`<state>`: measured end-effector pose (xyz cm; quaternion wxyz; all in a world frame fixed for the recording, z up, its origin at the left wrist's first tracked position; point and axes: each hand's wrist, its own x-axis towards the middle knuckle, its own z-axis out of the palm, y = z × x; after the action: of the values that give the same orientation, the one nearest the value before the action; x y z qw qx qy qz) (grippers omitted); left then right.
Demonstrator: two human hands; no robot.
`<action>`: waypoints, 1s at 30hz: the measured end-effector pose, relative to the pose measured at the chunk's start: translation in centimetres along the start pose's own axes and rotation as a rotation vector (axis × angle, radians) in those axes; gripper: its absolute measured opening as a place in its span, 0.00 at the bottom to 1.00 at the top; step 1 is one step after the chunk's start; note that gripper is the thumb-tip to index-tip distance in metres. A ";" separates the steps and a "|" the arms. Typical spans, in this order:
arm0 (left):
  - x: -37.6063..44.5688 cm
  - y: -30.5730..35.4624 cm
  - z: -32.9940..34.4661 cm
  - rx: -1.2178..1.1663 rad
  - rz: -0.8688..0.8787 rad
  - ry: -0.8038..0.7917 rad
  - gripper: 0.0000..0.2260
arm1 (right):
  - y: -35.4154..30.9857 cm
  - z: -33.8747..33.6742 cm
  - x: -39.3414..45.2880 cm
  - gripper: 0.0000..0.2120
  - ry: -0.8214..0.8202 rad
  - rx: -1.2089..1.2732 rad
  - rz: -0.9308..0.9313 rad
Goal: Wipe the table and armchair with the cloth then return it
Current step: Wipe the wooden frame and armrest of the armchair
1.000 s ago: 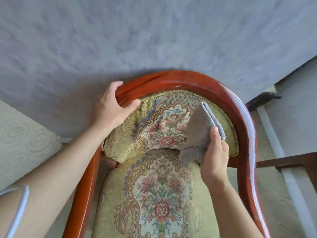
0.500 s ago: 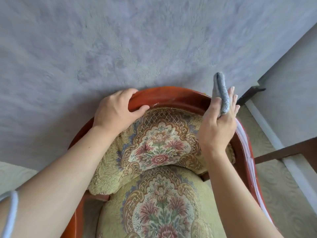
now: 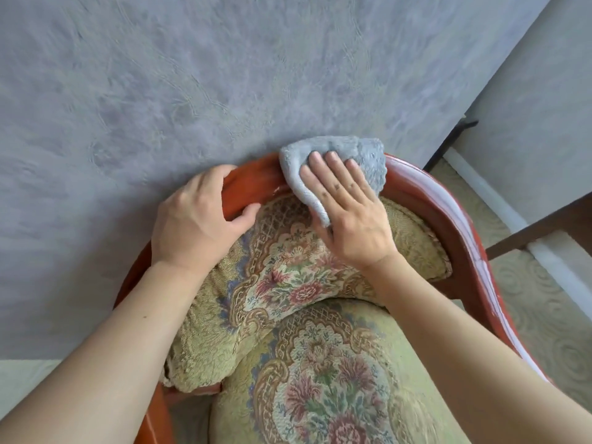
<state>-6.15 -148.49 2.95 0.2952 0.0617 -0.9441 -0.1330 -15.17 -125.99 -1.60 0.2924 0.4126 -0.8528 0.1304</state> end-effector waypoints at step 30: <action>-0.2 -0.2 -0.1 -0.083 -0.121 -0.161 0.26 | -4.3 1.6 -0.1 0.31 -0.029 -0.081 -0.086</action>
<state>-5.90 -148.61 2.85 0.2119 0.0955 -0.9531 -0.1939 -12.38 -129.36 -3.00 0.3021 0.4385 -0.8429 0.0770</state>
